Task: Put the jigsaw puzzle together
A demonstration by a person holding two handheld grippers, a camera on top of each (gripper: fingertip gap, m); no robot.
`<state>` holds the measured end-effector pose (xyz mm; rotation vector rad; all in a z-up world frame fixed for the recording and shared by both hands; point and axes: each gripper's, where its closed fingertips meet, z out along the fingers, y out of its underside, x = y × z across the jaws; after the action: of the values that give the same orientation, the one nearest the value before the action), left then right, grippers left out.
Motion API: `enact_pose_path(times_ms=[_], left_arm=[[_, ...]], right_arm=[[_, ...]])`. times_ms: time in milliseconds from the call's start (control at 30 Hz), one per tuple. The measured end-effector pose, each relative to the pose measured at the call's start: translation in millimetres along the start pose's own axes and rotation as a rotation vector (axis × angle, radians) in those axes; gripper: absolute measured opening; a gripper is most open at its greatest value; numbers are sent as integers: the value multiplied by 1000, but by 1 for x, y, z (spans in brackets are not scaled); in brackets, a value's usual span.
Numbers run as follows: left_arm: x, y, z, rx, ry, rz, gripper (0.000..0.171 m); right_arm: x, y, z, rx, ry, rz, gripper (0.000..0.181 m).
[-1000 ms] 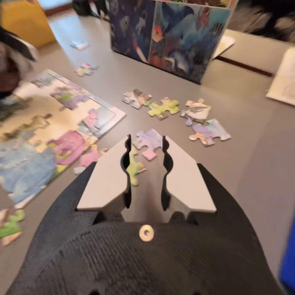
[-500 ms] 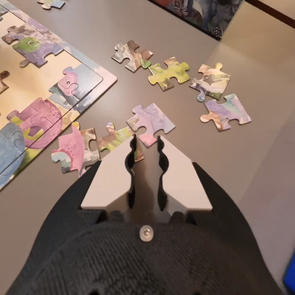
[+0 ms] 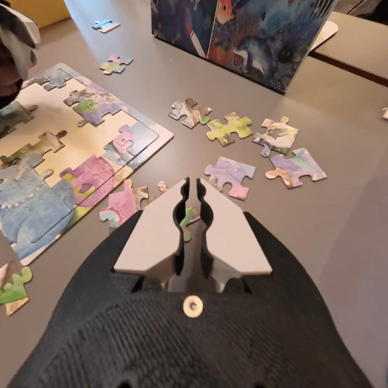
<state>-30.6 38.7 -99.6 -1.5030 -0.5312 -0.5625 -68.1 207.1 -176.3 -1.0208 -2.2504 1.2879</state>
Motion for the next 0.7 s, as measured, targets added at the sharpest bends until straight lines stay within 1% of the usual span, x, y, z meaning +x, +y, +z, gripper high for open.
enact_pose_path(times_ms=[67, 100, 133, 200, 233, 333, 400, 467, 633, 700], left_arm=[[-1, 1, 1, -2, 1, -2, 27], [-1, 1, 1, -3, 0, -2, 27], [-2, 2, 2, -6, -1, -5, 27], [-3, 4, 3, -12, 4, -12, 27], [-3, 5, 4, -17, 3, -13, 27], [-4, 6, 3, -22, -6, -5, 27], [-4, 5, 3, -18, -10, -1, 27], [-2, 4, 3, -12, 1, -4, 27], [3, 5, 5, -20, 14, 5, 27], [3, 6, 6, -25, 11, 9, 27]], right_arm=[[12, -4, -1, 11, 64, -31, 11], [21, -5, 0, -4, 94, -47, 18], [28, -3, 2, -41, 118, -58, 29], [33, 3, 10, -115, 96, -56, 53], [33, 6, 15, -146, 79, -51, 61], [28, 21, 30, -227, 41, -31, 71], [25, 17, 33, -203, 52, -29, 61], [24, 17, 33, -200, 56, -20, 38], [20, 16, 34, -213, 65, -11, 37], [14, 12, 34, -189, 47, 2, 37]])
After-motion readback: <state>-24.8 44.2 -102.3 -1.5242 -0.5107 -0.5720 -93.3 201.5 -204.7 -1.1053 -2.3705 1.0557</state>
